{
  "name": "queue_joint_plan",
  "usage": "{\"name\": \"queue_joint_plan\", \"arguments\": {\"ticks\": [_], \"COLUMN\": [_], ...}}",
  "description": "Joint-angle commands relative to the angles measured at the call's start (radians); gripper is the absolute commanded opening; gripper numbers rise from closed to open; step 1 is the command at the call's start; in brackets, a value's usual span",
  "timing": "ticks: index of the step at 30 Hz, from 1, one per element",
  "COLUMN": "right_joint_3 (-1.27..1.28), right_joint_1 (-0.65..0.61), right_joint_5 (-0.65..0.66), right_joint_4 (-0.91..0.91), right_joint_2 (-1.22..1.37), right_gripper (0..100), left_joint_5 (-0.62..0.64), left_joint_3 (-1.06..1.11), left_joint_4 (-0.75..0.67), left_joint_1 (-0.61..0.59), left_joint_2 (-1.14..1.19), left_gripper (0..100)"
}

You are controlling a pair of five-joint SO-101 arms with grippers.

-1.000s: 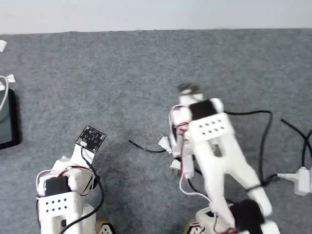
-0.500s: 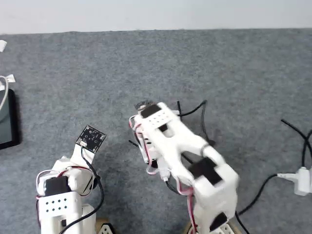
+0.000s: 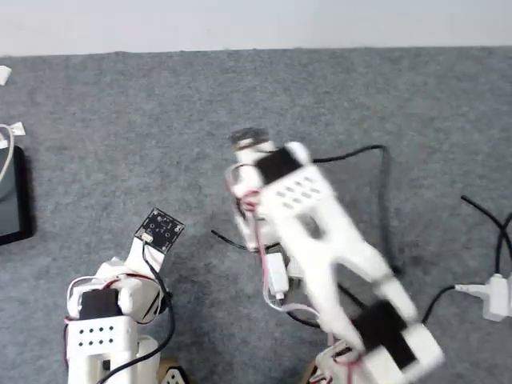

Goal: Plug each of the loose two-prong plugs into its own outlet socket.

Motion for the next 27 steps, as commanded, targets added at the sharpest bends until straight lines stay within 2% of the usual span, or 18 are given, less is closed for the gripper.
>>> {"name": "queue_joint_plan", "arguments": {"ticks": [1, 3, 6, 8, 11, 15, 18, 21, 25, 27], "right_joint_3": [0.075, 0.155, 0.394, 0.598, 0.887, 1.142, 1.169, 1.171, 1.168, 1.168], "right_joint_1": [0.153, 0.283, 0.444, 0.503, 0.549, 0.558, 0.559, 0.572, 0.601, 0.602], "right_joint_5": [0.028, 0.021, 0.002, -0.048, -0.091, -0.104, -0.103, -0.103, -0.104, -0.104], "right_joint_4": [0.038, 0.021, -0.116, -0.303, -0.631, -0.970, -1.010, -1.010, -1.012, -1.015], "right_joint_2": [-0.265, -0.369, -0.492, -0.549, -0.611, -0.654, -0.668, -0.668, -0.670, -0.670], "right_gripper": [19.1, 16.9, 6.1, 0.2, 2.1, 0.9, 0.9, 0.9, 0.9, 0.9], "left_joint_5": [0.041, 0.044, 0.069, 0.161, 0.351, 0.578, 0.678, 0.697, 0.706, 0.752], "left_joint_3": [-0.108, -0.157, -0.197, -0.203, -0.237, -0.249, -0.219, -0.217, -0.257, -0.314], "left_joint_4": [0.041, 0.081, 0.129, 0.106, 0.032, -0.129, -0.270, -0.368, -0.445, -0.462], "left_joint_1": [0.023, 0.083, 0.272, 0.425, 0.647, 0.859, 0.898, 0.895, 0.896, 0.896], "left_joint_2": [-0.014, -0.014, -0.014, -0.014, -0.008, -0.005, -0.002, 0.064, 0.278, 0.416], "left_gripper": [18, 18, 18, 18, 18, 18, 18, 17, 17, 17]}}
